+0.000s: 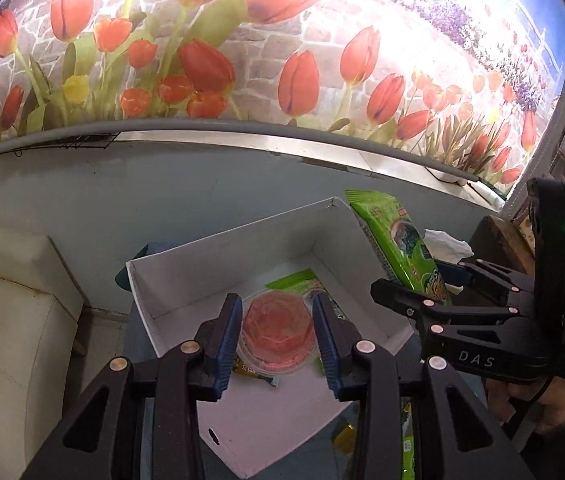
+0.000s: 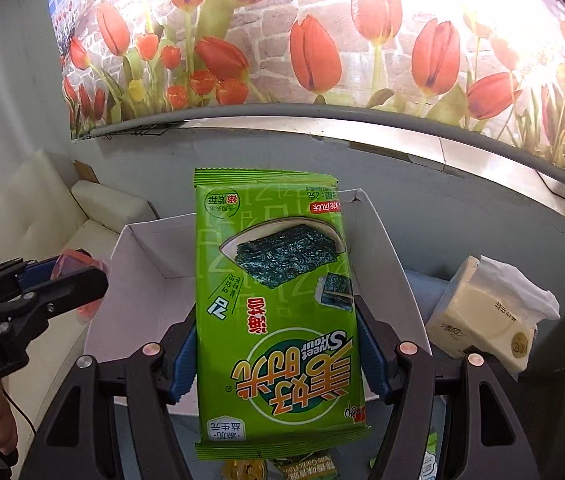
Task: Organize snacks
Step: 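Release the jelly cup and seaweed packet into the white box with both grippers, then grasp the long green-and-white snack packet with the right gripper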
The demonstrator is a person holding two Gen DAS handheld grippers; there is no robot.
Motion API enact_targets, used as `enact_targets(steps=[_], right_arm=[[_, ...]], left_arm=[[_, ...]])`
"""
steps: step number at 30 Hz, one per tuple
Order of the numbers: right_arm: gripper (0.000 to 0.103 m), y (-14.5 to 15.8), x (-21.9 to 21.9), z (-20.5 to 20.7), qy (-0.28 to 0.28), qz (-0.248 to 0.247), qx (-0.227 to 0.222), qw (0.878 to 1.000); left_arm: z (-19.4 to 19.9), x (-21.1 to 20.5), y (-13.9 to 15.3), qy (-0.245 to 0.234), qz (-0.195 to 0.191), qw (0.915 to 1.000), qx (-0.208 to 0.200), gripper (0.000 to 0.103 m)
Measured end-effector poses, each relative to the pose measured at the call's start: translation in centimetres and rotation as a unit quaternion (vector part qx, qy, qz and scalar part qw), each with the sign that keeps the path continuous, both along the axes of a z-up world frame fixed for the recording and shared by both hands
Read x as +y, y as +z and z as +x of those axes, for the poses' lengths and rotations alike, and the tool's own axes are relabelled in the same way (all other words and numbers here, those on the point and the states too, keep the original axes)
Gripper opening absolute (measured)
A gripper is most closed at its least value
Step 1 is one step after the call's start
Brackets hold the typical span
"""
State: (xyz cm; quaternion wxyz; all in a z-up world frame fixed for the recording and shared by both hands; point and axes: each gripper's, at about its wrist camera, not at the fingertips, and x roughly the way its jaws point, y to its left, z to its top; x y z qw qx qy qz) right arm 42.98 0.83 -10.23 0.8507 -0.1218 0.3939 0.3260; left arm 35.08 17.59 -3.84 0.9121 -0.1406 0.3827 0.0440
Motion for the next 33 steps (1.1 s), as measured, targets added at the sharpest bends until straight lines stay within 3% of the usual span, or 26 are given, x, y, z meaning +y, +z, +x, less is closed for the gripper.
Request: enact_targets(steps=[6, 7, 8, 9, 10, 16, 19, 22, 26, 33], right_arm=[[0.075, -1.0, 1.5, 1.7, 0.006, -0.014, 0.003, 1.000], [0.080, -1.1, 1.7, 1.9, 0.005, -0.017, 0.003, 1.000], [0.095, -1.2, 1.8, 1.7, 0.003, -0.020, -0.006, 1.000], [0.103, -1.1, 1.9, 1.6, 0.001, -0.023, -0.025, 0.999], [0.103, -1.0, 1.8, 1.4, -0.003, -0.030, -0.045, 0.999], [0.103, -0.8, -0.2, 1.3, -0.012, -0.021, -0.038, 0.999], [0.103, -0.3, -2.3, 0.1, -0.013, -0.016, -0.043, 0.999], [0.103, -0.8, -5.6, -1.3, -0.013, -0.010, -0.025, 1.000], [0.103, -3.1, -11.6, -3.9, -0.037, -0.013, -0.018, 0.999], [0.103, -9.6, -20.0, -6.5, -0.067, -0.080, 0.006, 0.995]], left_arm=[[0.9, 0.6, -1.6, 0.000, -0.003, 0.9999, 0.013, 0.042], [0.8, 0.7, -1.6, 0.001, -0.003, 0.9999, 0.013, 0.052], [0.7, 0.9, -1.5, 0.007, -0.003, 1.0000, 0.006, 0.063], [0.5, 1.2, -1.4, 0.011, -0.006, 0.9999, 0.000, 0.096], [0.2, 1.5, -1.2, 0.010, -0.014, 0.9998, -0.013, 0.103], [-0.8, 1.6, -0.2, 0.010, -0.004, 0.9998, -0.015, 0.103], [-1.7, 1.0, 0.2, 0.014, 0.012, 0.9997, -0.019, 0.103], [-3.0, 0.2, 0.2, 0.009, 0.003, 0.9997, -0.022, 0.103], [-5.5, -2.0, 0.3, -0.007, 0.005, 0.9995, -0.032, 0.103], [-11.0, -7.4, 0.2, -0.050, 0.015, 0.9975, -0.047, 0.103]])
